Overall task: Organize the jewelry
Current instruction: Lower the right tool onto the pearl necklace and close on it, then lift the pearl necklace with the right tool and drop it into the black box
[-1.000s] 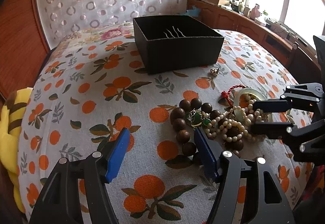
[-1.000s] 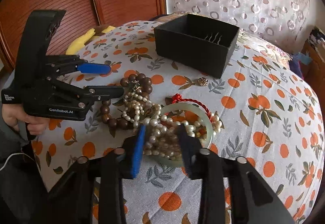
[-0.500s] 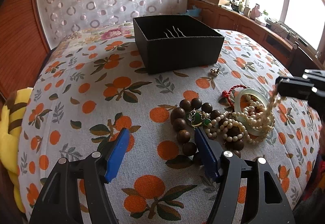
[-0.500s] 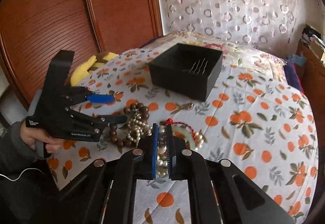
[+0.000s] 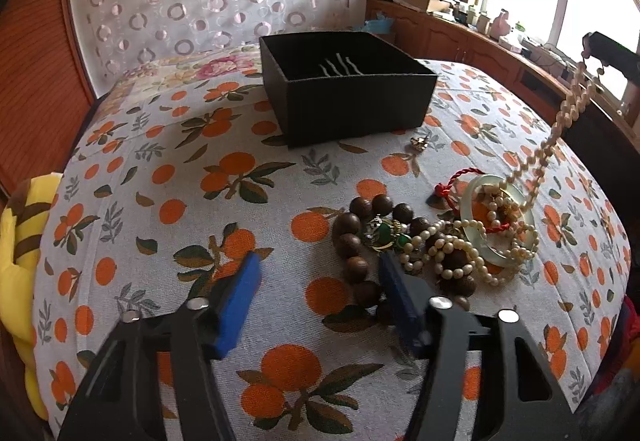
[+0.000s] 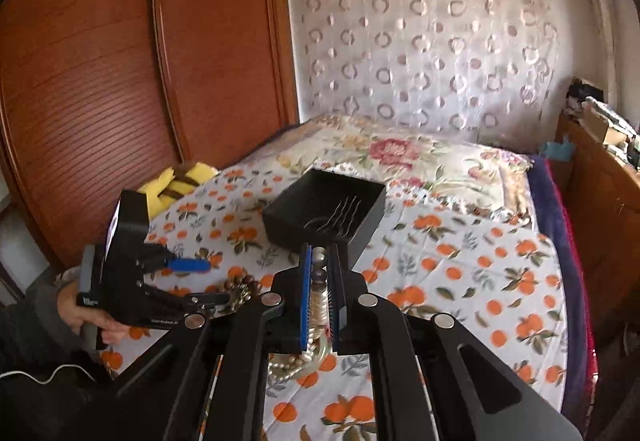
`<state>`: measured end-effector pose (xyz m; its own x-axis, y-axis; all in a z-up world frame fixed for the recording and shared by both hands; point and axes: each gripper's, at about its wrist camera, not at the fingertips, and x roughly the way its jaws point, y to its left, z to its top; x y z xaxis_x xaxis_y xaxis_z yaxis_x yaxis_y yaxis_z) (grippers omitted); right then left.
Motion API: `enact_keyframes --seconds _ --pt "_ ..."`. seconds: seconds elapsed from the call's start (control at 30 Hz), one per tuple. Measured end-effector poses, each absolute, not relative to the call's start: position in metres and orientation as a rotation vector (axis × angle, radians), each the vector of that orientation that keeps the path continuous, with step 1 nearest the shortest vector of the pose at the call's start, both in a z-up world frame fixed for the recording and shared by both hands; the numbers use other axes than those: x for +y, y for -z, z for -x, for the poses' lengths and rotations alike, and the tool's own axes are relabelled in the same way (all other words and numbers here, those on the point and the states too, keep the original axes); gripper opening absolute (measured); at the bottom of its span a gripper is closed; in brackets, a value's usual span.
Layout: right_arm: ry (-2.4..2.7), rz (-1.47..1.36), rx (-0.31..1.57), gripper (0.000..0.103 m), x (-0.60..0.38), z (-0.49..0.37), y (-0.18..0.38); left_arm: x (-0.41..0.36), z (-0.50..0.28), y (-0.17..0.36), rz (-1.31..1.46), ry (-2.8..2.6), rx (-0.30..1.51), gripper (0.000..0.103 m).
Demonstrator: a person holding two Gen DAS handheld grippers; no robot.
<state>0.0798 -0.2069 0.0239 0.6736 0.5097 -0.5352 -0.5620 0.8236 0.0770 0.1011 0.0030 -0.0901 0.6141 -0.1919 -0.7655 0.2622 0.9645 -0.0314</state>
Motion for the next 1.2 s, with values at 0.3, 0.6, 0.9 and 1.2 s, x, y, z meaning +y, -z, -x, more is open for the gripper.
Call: enact_keyframes --seconds 0.3,0.6,0.9,1.2 --pt "-0.599 0.105 0.573 0.009 -0.211 -0.080 -0.021 -0.007 -0.095 0.083 -0.080 0.320 0.846 0.012" --pt "-0.609 0.109 0.524 0.009 -0.206 -0.079 -0.041 -0.021 -0.086 0.008 -0.037 0.397 0.682 0.012" --pt "-0.625 0.110 0.473 0.008 -0.195 -0.087 -0.069 -0.030 -0.099 -0.039 -0.079 0.379 0.587 0.012" --pt "-0.621 0.108 0.413 0.009 -0.186 -0.112 -0.105 -0.017 -0.132 -0.048 -0.075 0.331 0.586 0.012"
